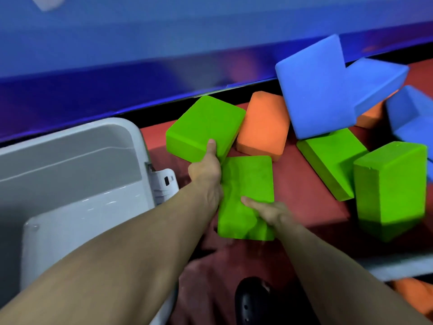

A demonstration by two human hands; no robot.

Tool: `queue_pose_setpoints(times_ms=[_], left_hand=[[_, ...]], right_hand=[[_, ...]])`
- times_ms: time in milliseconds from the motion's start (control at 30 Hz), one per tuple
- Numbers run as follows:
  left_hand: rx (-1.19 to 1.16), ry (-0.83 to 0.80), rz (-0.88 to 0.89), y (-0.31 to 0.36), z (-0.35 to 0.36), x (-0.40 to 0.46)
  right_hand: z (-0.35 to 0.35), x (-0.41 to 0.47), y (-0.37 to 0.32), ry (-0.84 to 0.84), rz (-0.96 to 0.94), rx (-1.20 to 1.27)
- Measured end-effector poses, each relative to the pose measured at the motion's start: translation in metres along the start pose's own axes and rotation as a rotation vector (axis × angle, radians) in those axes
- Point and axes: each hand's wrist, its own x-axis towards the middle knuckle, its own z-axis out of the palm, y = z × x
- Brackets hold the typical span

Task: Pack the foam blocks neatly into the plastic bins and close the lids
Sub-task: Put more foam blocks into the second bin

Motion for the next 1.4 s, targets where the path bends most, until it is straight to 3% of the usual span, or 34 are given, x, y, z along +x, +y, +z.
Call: queue_pose_setpoints(times_ms=[267, 400, 467, 600, 733, 900, 1000, 1200, 1300, 1400], left_hand=[[-0.156, -0.301, -0.001, 0.056, -0.052, -0.077], [-0.172, -0.408, 0.038, 0.106, -0.103, -0.149], [-0.129, -0.417, 0.084, 0.129, -0.148, -0.182], [0.007, -0.189, 0.278, 0.163, -0.258, -0.221], [0.181, 0.157, 0.612, 0.165, -0.373, -0.238], [0.342, 0.410, 0.724, 0.129, -0.466, -0.241], [0.502, 0.518, 0.657, 0.112, -0.496, -0.225], [0.609, 0.550, 0.470, 0.089, -0.526, -0.178], [0.684, 0.572, 0.399, 0.077, -0.525, -0.165], [0.743, 0.537, 0.327, 0.069, -0.522, -0.154]], right_hand=[[-0.049, -0.101, -0.039, 0.215, -0.184, -0.026], [-0.056, -0.174, -0.038, 0.303, -0.240, 0.161], [-0.048, -0.214, -0.039, 0.310, -0.290, 0.382], [-0.020, -0.284, -0.052, 0.313, -0.361, 0.661], [0.039, -0.339, -0.059, 0.193, -0.515, 0.709], [0.118, -0.386, -0.055, 0.085, -0.815, 0.317], [0.155, -0.396, -0.056, 0.164, -0.933, 0.032], [0.202, -0.390, -0.050, 0.174, -0.830, -0.218], [0.218, -0.386, -0.051, 0.107, -0.817, -0.219], [0.237, -0.383, -0.049, -0.118, -0.825, -0.267]])
